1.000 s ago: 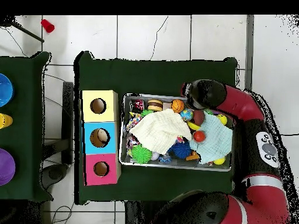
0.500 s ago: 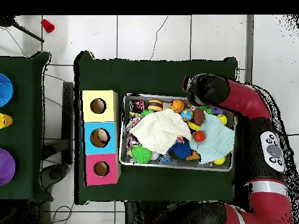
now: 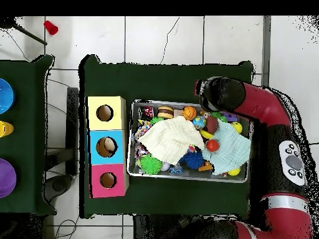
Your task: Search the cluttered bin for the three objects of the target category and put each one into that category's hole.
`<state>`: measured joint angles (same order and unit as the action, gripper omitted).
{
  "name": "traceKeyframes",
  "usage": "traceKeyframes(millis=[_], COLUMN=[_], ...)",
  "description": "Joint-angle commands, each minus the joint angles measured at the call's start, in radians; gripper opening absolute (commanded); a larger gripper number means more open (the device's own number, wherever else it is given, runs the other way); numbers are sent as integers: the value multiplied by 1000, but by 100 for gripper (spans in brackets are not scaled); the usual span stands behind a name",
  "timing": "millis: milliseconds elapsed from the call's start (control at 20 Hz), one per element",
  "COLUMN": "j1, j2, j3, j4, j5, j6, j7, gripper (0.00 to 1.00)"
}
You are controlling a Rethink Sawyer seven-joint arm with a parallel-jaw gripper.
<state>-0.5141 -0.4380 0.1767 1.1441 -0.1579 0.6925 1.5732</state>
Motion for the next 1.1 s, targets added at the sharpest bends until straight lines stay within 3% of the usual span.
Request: traceKeyframes(millis=[50, 450, 800, 1100], j1=[-24, -35, -39, -31], j2=[55, 90, 151, 178], j3=[14, 20, 18, 15], j4=[123, 113, 56, 12], j5=[-95, -113, -128, -152], j6=[143, 202, 308, 332], j7=[-141, -180, -153, -124], gripper=[100, 100, 100, 100])
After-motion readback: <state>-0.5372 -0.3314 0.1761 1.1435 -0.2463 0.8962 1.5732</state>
